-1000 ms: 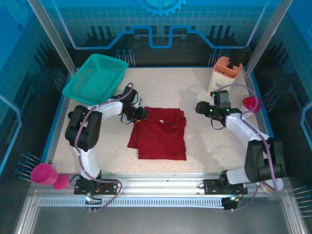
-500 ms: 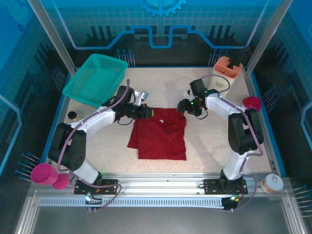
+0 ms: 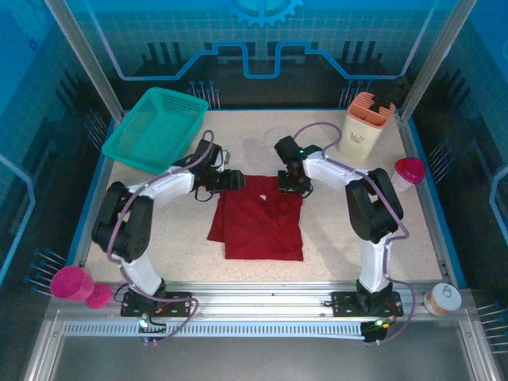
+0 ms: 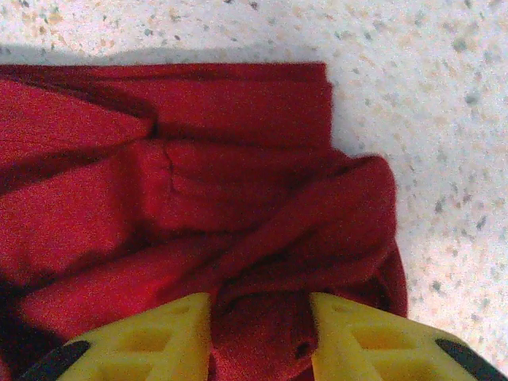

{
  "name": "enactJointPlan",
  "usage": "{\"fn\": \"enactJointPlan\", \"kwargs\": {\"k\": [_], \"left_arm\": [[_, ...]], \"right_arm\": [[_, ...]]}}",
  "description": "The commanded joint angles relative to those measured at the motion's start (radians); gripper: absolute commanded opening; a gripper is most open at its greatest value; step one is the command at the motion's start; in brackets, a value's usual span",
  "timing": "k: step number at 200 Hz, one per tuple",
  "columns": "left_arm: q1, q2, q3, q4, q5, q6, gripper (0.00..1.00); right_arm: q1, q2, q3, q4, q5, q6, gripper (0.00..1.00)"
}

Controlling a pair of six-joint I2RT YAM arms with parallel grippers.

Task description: Fold the inside-out t-shirt

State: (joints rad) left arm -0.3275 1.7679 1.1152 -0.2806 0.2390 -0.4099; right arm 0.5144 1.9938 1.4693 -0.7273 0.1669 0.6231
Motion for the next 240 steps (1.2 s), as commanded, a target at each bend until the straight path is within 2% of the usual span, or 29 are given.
{"fn": "enactJointPlan", "kwargs": {"k": [1, 11, 25, 34, 54, 60, 70, 102, 124, 136, 152, 165, 186, 197, 211, 213, 216, 222, 240], "left_arm": [[-0.001, 0.085, 0.020, 0.043, 0.021, 0.022, 0.64], [-0.001, 0.103, 0.016, 0.079, 0.045, 0.027, 0.63], [0.001, 0.121, 0.027, 0.090, 0.066, 0.052, 0.55], [0.002, 0.123, 0.031, 0.097, 0.091, 0.072, 0.44], [0.004, 0.082, -0.011, 0.184, 0.170, 0.111, 0.12], [0.004, 0.056, -0.032, 0.217, 0.185, 0.117, 0.06], [0.004, 0.005, -0.071, 0.261, 0.215, 0.130, 0.03], [0.004, -0.140, -0.209, 0.434, 0.321, 0.142, 0.00], [0.004, -0.142, -0.225, 0.520, 0.435, 0.106, 0.00], [0.003, -0.127, -0.237, 0.628, 0.500, 0.050, 0.00], [0.005, -0.091, -0.283, 0.902, 0.634, -0.063, 0.00], [0.016, -0.025, -0.311, 1.211, 0.698, -0.241, 0.00], [0.043, 0.164, -0.297, 1.666, 0.740, -0.563, 0.00], [0.044, 0.244, -0.248, 1.682, 0.753, -0.646, 0.00], [0.033, 0.294, -0.237, 1.681, 0.748, -0.634, 0.00], [0.033, 0.297, -0.239, 1.681, 0.743, -0.630, 0.00], [0.033, 0.300, -0.243, 1.681, 0.733, -0.625, 0.00], [0.037, 0.305, -0.258, 1.681, 0.709, -0.615, 0.08], [0.062, 0.337, -0.283, 1.670, 0.634, -0.618, 0.27]], "right_arm": [[0.032, 0.047, 0.060, -0.097, 0.164, -0.004, 0.19], [0.041, 0.038, 0.075, -0.109, 0.178, -0.006, 0.16], [0.045, -0.004, 0.068, -0.104, 0.178, 0.011, 0.10], [0.040, -0.036, 0.056, -0.090, 0.160, 0.039, 0.00], [0.012, -0.093, 0.041, -0.070, 0.076, 0.114, 0.00], [0.004, -0.113, 0.032, -0.059, 0.061, 0.138, 0.00], [-0.004, -0.147, 0.011, -0.031, 0.049, 0.182, 0.00], [-0.015, -0.244, -0.070, 0.076, 0.032, 0.306, 0.00], [-0.022, -0.270, -0.096, 0.127, 0.029, 0.340, 0.00], [-0.029, -0.266, -0.096, 0.148, 0.023, 0.360, 0.00], [-0.050, -0.255, -0.108, 0.188, -0.016, 0.424, 0.00], [-0.064, -0.249, -0.140, 0.245, -0.010, 0.484, 0.00], [-0.082, -0.198, -0.158, 0.311, 0.040, 0.538, 0.00], [-0.100, -0.148, -0.153, 0.358, 0.013, 0.539, 0.00], [-0.122, -0.086, -0.134, 0.389, -0.044, 0.547, 0.00], [-0.125, -0.079, -0.132, 0.394, -0.055, 0.544, 0.01], [-0.128, -0.069, -0.128, 0.401, -0.072, 0.540, 0.08], [-0.139, -0.053, -0.123, 0.411, -0.108, 0.528, 0.20], [-0.151, -0.054, -0.126, 0.432, -0.170, 0.454, 0.34]]}}
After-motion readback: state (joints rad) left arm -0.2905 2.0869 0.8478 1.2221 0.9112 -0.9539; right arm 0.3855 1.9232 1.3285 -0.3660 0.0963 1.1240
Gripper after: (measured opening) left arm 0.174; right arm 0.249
